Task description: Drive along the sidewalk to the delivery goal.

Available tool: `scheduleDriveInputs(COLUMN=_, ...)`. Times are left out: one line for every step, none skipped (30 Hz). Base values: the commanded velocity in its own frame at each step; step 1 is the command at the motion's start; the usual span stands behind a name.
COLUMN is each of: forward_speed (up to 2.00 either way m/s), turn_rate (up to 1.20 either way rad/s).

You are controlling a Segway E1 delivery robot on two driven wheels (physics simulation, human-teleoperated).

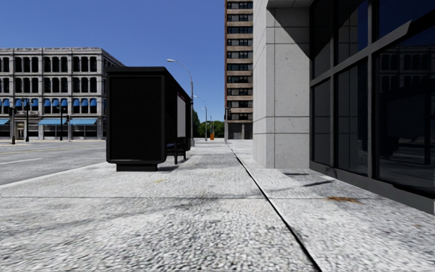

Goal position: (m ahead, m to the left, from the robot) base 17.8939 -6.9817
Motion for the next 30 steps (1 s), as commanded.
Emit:
scheduleDriveInputs(forward_speed=2.0, turn_rate=0.0)
scheduleDriveInputs(forward_speed=2.0, turn_rate=0.0)
scheduleDriveInputs(forward_speed=2.0, turn_rate=0.0)
scheduleDriveInputs(forward_speed=2.0, turn_rate=0.0)
scheduleDriveInputs(forward_speed=2.0, turn_rate=0.0)
scheduleDriveInputs(forward_speed=2.0, turn_rate=0.0)
scheduleDriveInputs(forward_speed=2.0, turn_rate=0.0)
scheduleDriveInputs(forward_speed=2.0, turn_rate=0.0)
scheduleDriveInputs(forward_speed=2.0, turn_rate=0.0)
scheduleDriveInputs(forward_speed=2.0, turn_rate=0.0)
scheduleDriveInputs(forward_speed=2.0, turn_rate=0.0)
scheduleDriveInputs(forward_speed=2.0, turn_rate=0.0)
scheduleDriveInputs(forward_speed=2.0, turn_rate=0.0)
scheduleDriveInputs(forward_speed=2.0, turn_rate=0.0)
scheduleDriveInputs(forward_speed=2.0, turn_rate=0.0)
scheduleDriveInputs(forward_speed=2.0, turn_rate=0.0)
scheduleDriveInputs(forward_speed=2.0, turn_rate=0.0)
scheduleDriveInputs(forward_speed=2.0, turn_rate=0.0)
scheduleDriveInputs(forward_speed=2.0, turn_rate=0.0)
scheduleDriveInputs(forward_speed=2.0, turn_rate=0.0)
scheduleDriveInputs(forward_speed=2.0, turn_rate=0.0)
scheduleDriveInputs(forward_speed=2.0, turn_rate=0.0)
scheduleDriveInputs(forward_speed=2.0, turn_rate=0.0)
scheduleDriveInputs(forward_speed=2.0, turn_rate=0.0)
scheduleDriveInputs(forward_speed=2.0, turn_rate=0.0)
scheduleDriveInputs(forward_speed=2.0, turn_rate=0.0)
scheduleDriveInputs(forward_speed=2.0, turn_rate=0.0)
scheduleDriveInputs(forward_speed=2.0, turn_rate=0.0)
scheduleDriveInputs(forward_speed=2.0, turn_rate=0.0)
scheduleDriveInputs(forward_speed=2.0, turn_rate=0.0)
